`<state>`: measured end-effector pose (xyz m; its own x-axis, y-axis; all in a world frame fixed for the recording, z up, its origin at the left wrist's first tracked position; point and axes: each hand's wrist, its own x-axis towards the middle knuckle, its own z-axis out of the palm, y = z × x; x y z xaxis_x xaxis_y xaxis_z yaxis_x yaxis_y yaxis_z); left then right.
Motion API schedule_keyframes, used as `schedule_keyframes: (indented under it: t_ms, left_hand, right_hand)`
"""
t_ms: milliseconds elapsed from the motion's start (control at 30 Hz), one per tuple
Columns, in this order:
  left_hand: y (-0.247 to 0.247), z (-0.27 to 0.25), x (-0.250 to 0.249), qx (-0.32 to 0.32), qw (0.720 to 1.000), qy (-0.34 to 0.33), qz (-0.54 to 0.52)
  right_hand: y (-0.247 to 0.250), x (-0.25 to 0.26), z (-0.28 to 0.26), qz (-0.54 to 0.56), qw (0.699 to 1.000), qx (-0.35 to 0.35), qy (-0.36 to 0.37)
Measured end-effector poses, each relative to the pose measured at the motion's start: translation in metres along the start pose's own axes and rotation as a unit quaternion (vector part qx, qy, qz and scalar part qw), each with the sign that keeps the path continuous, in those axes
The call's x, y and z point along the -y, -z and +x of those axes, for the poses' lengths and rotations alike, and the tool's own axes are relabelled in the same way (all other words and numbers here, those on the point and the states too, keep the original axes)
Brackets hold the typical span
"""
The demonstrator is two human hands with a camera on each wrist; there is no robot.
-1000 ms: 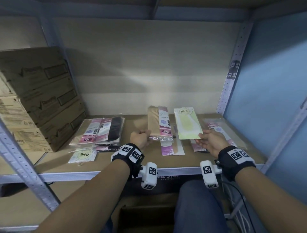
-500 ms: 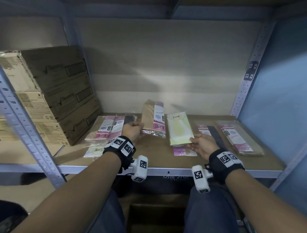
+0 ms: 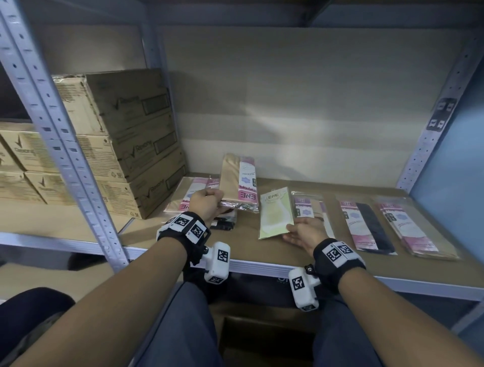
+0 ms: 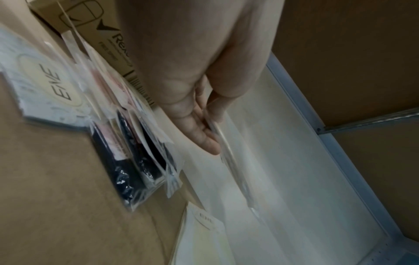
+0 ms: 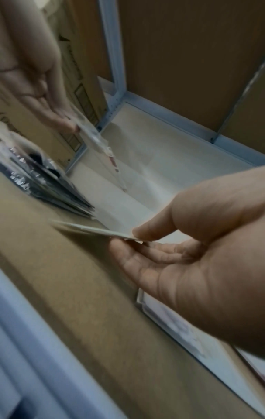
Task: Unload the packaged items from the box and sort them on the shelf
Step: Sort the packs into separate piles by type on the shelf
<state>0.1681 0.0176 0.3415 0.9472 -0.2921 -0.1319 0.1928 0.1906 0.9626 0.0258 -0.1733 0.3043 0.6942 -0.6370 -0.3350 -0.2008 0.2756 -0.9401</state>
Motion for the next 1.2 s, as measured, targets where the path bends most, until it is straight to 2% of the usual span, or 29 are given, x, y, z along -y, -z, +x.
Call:
schedule_keyframes:
  t_ms: [100, 233, 333, 400, 567, 733, 867, 1000, 1067, 1200]
  left_hand:
    - [0.003, 0.001, 0.001, -0.006, 1.000, 0.002, -0.001]
    - [0.002, 0.000, 0.004, -0.006, 1.000, 0.005, -0.003]
    - [0.000, -0.001, 0.007, -0.007, 1.000, 0.011, 0.001]
    - [-0.003, 0.000, 0.010, -0.004, 1.000, 0.017, 0.003]
    - [-0.016, -0.007, 0.015, 0.014, 0.999, 0.030, 0.002]
    - [-0.036, -0.019, 0.024, 0.064, 0.997, 0.046, -0.005]
    - [-0.051, -0.031, 0.029, 0.111, 0.992, 0.059, 0.000]
    - [-0.054, -0.036, 0.030, 0.167, 0.983, 0.078, 0.017]
    - [-0.051, -0.032, 0.030, 0.164, 0.982, 0.065, 0.067]
    - [-0.041, -0.015, 0.026, 0.078, 0.979, -0.030, 0.184]
  right_hand:
    - [-0.007, -0.001, 0.001, -0.099, 0.994, -0.028, 0.021]
    - [-0.001, 0.001, -0.001, -0.340, 0.933, -0.070, 0.090]
    - [0.004, 0.003, -0.007, -0.403, 0.908, -0.049, 0.099]
    - [0.008, 0.005, -0.008, -0.411, 0.904, -0.041, 0.111]
    - [0.012, 0.015, -0.016, -0.339, 0.929, -0.017, 0.149]
    - [0.004, 0.025, -0.028, -0.162, 0.978, 0.038, 0.125]
    - [0.002, 0.030, -0.036, -0.078, 0.989, 0.067, 0.102]
    - [0.011, 0.035, -0.039, -0.012, 0.995, 0.049, 0.089]
    - [0.018, 0.038, -0.039, 0.024, 0.995, 0.046, 0.087]
    - [0.035, 0.039, -0.036, -0.005, 0.995, 0.056, 0.082]
